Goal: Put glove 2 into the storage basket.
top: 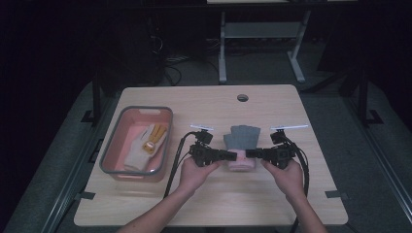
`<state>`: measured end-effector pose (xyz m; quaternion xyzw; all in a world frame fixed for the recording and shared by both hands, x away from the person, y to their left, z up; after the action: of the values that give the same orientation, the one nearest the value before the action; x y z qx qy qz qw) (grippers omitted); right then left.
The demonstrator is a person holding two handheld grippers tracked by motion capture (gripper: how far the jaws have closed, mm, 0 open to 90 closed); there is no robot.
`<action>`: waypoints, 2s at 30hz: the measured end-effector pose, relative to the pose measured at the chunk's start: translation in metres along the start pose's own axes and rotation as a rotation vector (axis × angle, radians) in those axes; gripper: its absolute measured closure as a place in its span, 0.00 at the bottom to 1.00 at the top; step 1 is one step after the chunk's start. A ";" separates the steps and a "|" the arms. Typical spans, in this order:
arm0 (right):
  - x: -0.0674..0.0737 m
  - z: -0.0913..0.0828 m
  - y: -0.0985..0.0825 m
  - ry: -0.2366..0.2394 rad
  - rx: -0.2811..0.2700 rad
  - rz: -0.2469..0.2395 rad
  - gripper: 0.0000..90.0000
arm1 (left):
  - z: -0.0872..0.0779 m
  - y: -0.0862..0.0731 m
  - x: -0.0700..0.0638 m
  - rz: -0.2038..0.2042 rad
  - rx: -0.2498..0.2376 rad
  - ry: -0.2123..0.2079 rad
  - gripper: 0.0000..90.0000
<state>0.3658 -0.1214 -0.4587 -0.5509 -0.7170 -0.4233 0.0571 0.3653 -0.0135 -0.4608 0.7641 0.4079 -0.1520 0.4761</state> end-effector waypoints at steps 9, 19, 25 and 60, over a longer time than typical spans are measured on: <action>0.015 0.006 0.009 0.017 -0.001 -0.019 0.77 | -0.018 0.002 0.003 -0.003 -0.017 0.005 0.69; 0.032 0.015 0.018 0.032 0.003 -0.051 0.77 | -0.038 0.005 0.009 -0.007 -0.041 0.014 0.69; 0.039 0.021 0.021 0.045 0.003 -0.053 0.77 | -0.046 0.005 0.012 -0.008 -0.051 0.022 0.69; 0.090 0.055 0.055 0.080 0.023 -0.124 0.77 | -0.109 0.017 0.036 -0.020 -0.118 0.077 0.68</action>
<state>0.3982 -0.0162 -0.4141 -0.4874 -0.7515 -0.4397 0.0658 0.3837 0.0930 -0.4183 0.7359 0.4418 -0.1029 0.5026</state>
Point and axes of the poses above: each handheld gripper's, and its own axes: z roughly forward along the jaws, y roughly out of its top, x roughly to its left, the point moved 10 cm from there along z, roughly forward along the jaws, and after that the axes turned 2 degrees about z, right-handed, at the moved point
